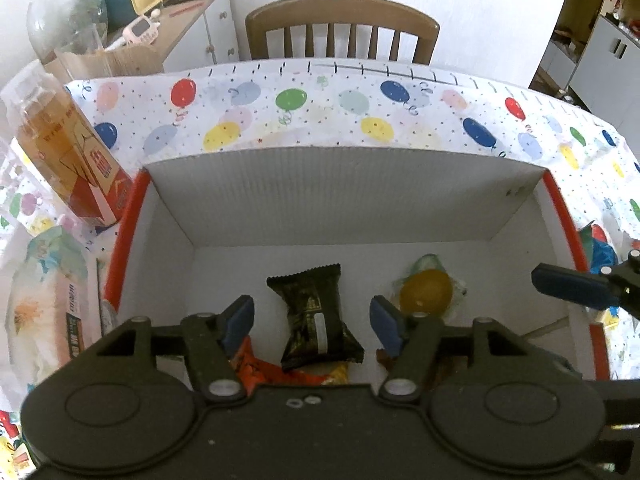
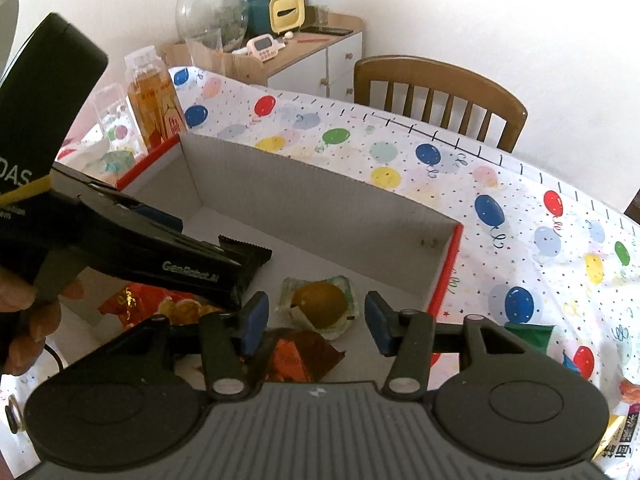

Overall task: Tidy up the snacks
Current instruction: 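Move both tools back toward the remaining snacks on the table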

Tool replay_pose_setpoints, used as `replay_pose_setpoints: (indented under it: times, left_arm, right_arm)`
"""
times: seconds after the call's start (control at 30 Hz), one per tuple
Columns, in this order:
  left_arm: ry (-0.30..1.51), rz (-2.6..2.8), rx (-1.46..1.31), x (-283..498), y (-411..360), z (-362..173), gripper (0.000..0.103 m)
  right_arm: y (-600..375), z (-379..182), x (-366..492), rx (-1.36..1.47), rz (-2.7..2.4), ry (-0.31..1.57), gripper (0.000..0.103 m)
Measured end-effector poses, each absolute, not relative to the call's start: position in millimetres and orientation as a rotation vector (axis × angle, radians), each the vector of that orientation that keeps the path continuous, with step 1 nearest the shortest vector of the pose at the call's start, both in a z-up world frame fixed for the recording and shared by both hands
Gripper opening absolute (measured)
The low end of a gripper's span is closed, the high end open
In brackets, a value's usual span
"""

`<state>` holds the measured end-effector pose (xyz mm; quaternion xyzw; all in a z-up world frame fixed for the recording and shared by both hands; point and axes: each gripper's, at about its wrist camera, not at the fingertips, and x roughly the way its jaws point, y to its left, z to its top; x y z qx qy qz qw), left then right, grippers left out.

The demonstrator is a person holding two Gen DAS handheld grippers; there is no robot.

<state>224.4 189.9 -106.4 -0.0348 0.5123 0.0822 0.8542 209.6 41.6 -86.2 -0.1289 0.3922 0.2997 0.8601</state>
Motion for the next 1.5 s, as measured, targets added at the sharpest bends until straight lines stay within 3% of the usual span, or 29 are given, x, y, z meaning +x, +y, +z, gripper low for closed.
replay_pose_setpoints:
  times: [0.17,0.3,0.5,0.7,1.17,1.5]
  left_arm:
    - [1.055,0.171,-0.073,215.5,186.3,-95.3,0.064]
    - [1.029,0.172,-0.059,206.6,181.7,-85.5,0.072]
    - [0.995,0.160,-0.068,195.3,173.0,-69.8,0.073]
    - [0.942,0.135,-0.057,182.6,155.9,-53.1,0.079]
    - [0.843,0.055,-0.071,157.1,101.1,-33.6,0.087]
    - [0.783,-0.018,-0.053,146.4,52.1,-30.6,0.099]
  right_arm:
    - [27.9,-72.4,202.1,-0.231,0.637,0.802,0.060]
    - [17.6,-62.6,196.3,-0.205,0.647,0.786,0.062]
    - [-1.1,-49.6,187.0,-0.171,0.655,0.753,0.066]
    - [-23.9,-37.8,172.0,-0.147,0.658,0.704,0.079]
    - [-97.1,-28.1,145.2,-0.058,0.604,0.671,0.082]
    - [-161.1,-40.3,134.1,-0.016,0.496,0.655,0.083]
